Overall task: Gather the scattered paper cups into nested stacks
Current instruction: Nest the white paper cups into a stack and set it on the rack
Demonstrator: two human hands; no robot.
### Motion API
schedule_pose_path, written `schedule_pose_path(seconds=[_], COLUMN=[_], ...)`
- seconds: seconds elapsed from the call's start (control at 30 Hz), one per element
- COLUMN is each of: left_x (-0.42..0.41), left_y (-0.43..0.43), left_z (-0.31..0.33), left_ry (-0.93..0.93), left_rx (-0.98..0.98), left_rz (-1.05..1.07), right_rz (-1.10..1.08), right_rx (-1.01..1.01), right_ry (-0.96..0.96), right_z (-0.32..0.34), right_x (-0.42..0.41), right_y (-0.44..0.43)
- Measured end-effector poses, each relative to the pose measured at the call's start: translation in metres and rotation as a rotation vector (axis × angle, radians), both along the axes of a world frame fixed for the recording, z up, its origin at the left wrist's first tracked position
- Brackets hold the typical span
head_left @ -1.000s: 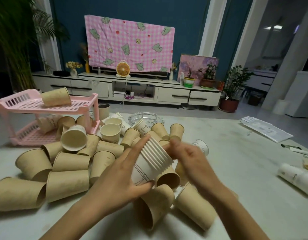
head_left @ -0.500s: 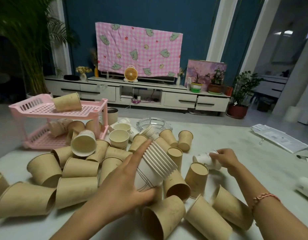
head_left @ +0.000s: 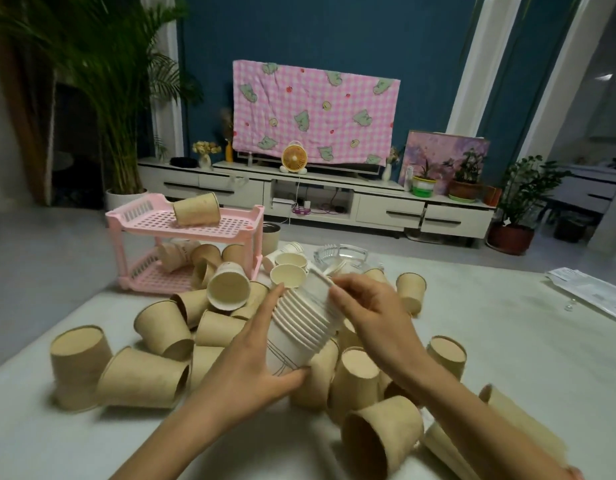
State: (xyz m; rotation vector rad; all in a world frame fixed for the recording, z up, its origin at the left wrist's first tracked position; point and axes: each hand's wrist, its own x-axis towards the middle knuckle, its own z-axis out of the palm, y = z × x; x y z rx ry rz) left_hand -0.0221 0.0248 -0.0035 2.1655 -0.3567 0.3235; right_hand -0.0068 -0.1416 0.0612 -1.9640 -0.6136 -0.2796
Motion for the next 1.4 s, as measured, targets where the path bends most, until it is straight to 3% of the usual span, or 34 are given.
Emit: schedule_pose_path(seconds=[0.2,0.3,0.33,0.4,0.47,0.53,0.77,0.83,0.93,1.03,1.1,1.17,1.27,1.4], left_x=[-0.013,-0.018,-0.02,-0.025,-0.026,-0.026,-0.019,-0.018,-0.017,-0.017,-0.019,-0.022,-0.024,-0.026], left_y=[0.044,0.069,0.079,0.095,0.106,0.116,0.134,0.136,0.136,0.135,0.132,0.129,0.128,0.123], left_z=[-0.003,-0.001,-0.001,-0.002,-0.003,-0.006,-0.012,-0.015,-0.015,-0.015,-0.015,-0.012,-0.008,-0.006], left_ry=[-0.028,-0.025,-0.027,-0.023,-0.017,-0.013,-0.033,-0.042,-0.052,-0.071,-0.075,-0.067,-0.097,-0.129], left_rx=[0.028,-0.031,-0.037,-0.044,-0.045,-0.047,-0.087,-0.102,-0.123,-0.121,-0.135,-0.179,-0.169,-0.012], left_rz=[0.112,0.189,0.216,0.262,0.304,0.328,0.347,0.348,0.354,0.349,0.345,0.352,0.356,0.299], right_rz=[0.229,0.183,0.11,-0.058,-0.063,-0.015,-0.133,-0.18,-0.309,-0.116,0.049,0.089,0.061,0.071], right_rx=[-0.137,-0.048,-0.101,-0.517,-0.896,-1.028,-0.883,-0.637,-0.1,0.269,0.198,-0.021,-0.126,-0.305], right_ry=[0.043,0.07,0.01,-0.181,-0.206,-0.149,-0.286,-0.314,-0.308,0.02,0.256,0.342,0.365,0.304], right_z=[-0.015,-0.006,-0.005,-0.008,-0.02,-0.035,-0.038,-0.026,0.003,0.032,0.039,0.035,0.031,0.031], right_x=[-0.003,0.021,0.034,0.063,0.088,0.103,0.105,0.099,0.084,0.056,0.041,0.032,0.032,0.031], right_y=[0.059,0.08,0.09,0.109,0.122,0.136,0.148,0.142,0.13,0.125,0.127,0.128,0.126,0.128])
